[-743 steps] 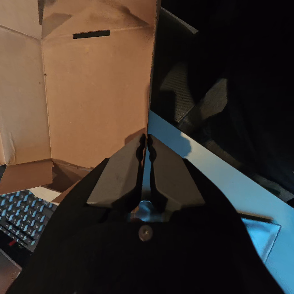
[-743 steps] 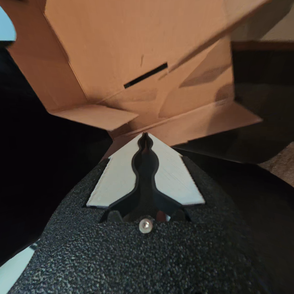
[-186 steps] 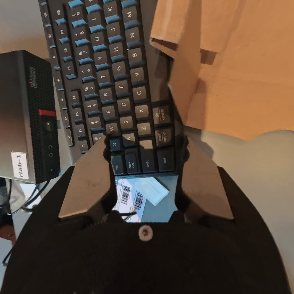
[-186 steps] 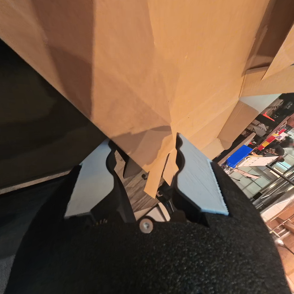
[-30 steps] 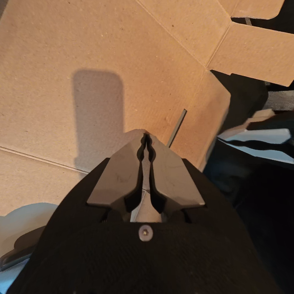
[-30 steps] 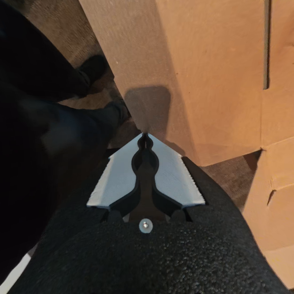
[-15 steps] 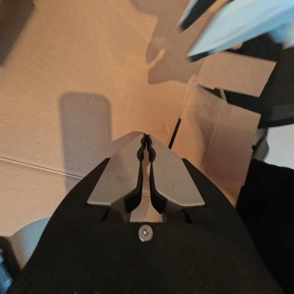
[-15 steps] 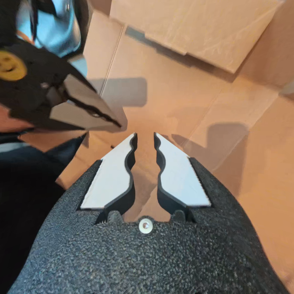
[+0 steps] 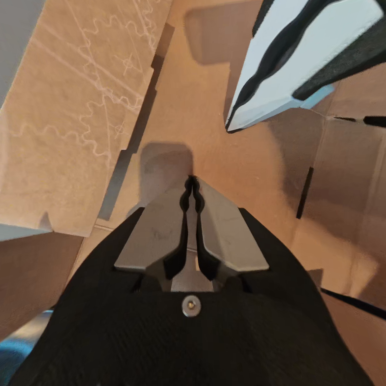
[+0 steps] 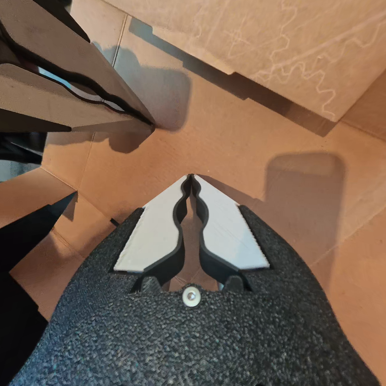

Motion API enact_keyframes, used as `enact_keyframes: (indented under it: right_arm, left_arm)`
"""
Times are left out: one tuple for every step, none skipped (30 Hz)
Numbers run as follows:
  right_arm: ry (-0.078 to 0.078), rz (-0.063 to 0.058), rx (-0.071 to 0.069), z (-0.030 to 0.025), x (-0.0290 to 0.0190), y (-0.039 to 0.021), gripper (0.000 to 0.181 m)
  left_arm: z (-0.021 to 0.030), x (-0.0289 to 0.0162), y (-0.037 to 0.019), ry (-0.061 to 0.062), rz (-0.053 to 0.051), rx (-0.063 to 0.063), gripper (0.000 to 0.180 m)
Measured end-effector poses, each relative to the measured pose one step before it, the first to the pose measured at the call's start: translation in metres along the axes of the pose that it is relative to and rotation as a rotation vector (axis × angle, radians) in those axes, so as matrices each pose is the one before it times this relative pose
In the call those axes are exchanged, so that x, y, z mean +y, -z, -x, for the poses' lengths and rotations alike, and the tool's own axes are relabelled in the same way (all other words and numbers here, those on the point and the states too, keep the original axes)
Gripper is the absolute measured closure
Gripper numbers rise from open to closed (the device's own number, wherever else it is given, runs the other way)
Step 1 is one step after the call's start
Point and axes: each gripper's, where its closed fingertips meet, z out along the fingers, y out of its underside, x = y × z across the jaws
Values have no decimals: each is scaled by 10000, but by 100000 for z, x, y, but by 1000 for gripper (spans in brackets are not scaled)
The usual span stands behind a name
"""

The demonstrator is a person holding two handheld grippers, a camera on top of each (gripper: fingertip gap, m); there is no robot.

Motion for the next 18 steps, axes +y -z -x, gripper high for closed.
enact_keyframes:
  right_arm:
    - [-12, 13, -33, 408, 662, 81, 181]
    - [69, 29, 45, 425, 491, -52, 181]
    - [133, 37, 186, 686, 543, 0, 181]
    - [128, 30, 293, -33, 94, 97, 181]
    - [87, -121, 154, 177, -171, 120, 181]
    - [-30, -273, -99, 391, -576, 116, 181]
    - [-128, -201, -21, 112, -616, 15, 181]
    - [-122, -41, 143, -347, -523, -151, 177]
    - [-99, 43, 241, -625, -484, -251, 174]
    - [-37, -47, 193, -637, -627, -244, 174]
    - [-61, -160, 74, -476, -602, -263, 174]
    - [-138, -241, -158, -243, -859, -172, 174]
    - [-134, -397, -271, -36, -1120, -17, 176]
    - [-59, -493, -211, -43, -1265, 130, 179]
    - [13, -425, -180, -8, -1187, 192, 181]
    - [108, -385, -163, 63, -1194, 242, 181]
    - [204, -273, 66, -230, -1067, 189, 181]
    - [302, -138, 161, -312, -892, 72, 181]
  left_arm:
    - [-769, 388, 20, -137, -23, 21, 180]
    - [-642, 346, 48, -69, 9, -22, 180]
    - [-65, 94, 31, -146, 25, -205, 180]
    - [-20, 48, 191, -249, 14, -527, 180]
    - [552, -351, 140, -343, -84, -574, 180]
    - [395, -487, 25, -401, -116, -327, 180]
    - [354, -340, -141, -378, 7, -168, 180]
    - [394, -106, -275, -313, 152, -93, 180]
    - [324, -122, -291, -167, 88, 1, 180]
    - [277, 139, -371, -69, 153, -11, 180]
    - [175, -346, -198, -70, -331, -68, 180]
    - [-24, -243, -133, -171, -372, -8, 180]
    - [-82, -145, -68, -82, -313, -19, 180]
    - [-50, -18, 11, 77, -137, 22, 180]
    - [23, -18, -17, 208, -25, 80, 180]
    - [8, -13, 3, 229, 11, 101, 180]
    - [2, -24, -6, 111, 13, 71, 180]
    - [-21, -15, -20, 10, 16, 33, 180]
